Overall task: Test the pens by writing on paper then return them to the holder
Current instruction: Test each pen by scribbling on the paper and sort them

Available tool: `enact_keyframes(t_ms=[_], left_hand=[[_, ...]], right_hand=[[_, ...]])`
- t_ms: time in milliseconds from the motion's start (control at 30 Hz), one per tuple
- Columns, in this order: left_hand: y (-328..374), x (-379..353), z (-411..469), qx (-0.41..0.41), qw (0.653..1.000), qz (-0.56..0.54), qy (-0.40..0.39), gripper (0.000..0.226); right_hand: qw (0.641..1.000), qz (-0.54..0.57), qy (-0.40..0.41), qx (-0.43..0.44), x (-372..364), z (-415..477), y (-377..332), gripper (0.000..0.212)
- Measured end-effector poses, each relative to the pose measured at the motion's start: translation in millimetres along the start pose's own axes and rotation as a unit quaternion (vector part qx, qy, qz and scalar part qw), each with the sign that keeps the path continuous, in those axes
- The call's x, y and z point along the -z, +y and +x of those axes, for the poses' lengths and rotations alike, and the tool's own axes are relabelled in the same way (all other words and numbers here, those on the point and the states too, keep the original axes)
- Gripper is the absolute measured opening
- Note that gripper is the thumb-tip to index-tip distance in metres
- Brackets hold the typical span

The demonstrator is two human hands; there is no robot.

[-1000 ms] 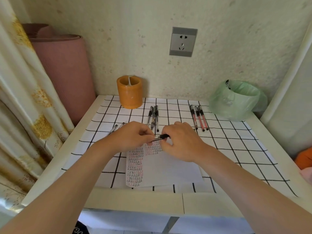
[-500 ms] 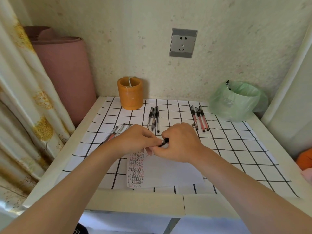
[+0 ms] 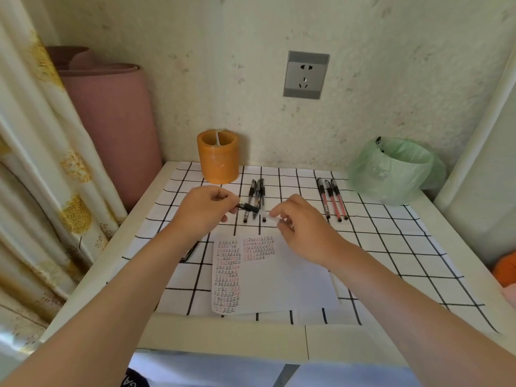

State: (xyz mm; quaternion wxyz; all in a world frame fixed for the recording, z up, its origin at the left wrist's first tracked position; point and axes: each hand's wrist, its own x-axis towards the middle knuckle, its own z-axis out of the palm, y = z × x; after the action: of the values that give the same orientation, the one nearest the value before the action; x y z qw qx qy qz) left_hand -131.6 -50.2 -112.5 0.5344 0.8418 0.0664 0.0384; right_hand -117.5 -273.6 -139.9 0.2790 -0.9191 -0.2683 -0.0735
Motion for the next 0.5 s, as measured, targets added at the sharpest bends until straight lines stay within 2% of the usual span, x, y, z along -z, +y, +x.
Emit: enact_keyframes(t_ms=[133, 233, 333, 433, 500], left_hand=[[-7, -5, 8, -0.022, 0.999, -0.006, 0.040, 0.010], [-16, -11, 11, -0.079, 0.990, 0.109, 0.046, 0.031], [-29, -15, 11, -0.137, 0.956, 0.260, -0.014, 0.052], [-38, -19, 13, -0.156, 0.903, 0.397, -0.043, 0.052], [-41, -20, 13, -0.152, 0.888, 0.432, -0.050, 0.051]], right_hand=[[0.998, 0.013, 0.008, -0.059, -2, 3, 6, 0.021], [0.985, 0.019, 0.063, -0.157, -4, 11, 15, 0.020], [0.966, 0.013, 0.061, -0.253, -4, 21, 23, 0.014], [0.961, 0.008, 0.047, -0.274, -11, 30, 22, 0.026], [0.961, 0.004, 0.042, -0.275, -17, 36, 19, 0.030]])
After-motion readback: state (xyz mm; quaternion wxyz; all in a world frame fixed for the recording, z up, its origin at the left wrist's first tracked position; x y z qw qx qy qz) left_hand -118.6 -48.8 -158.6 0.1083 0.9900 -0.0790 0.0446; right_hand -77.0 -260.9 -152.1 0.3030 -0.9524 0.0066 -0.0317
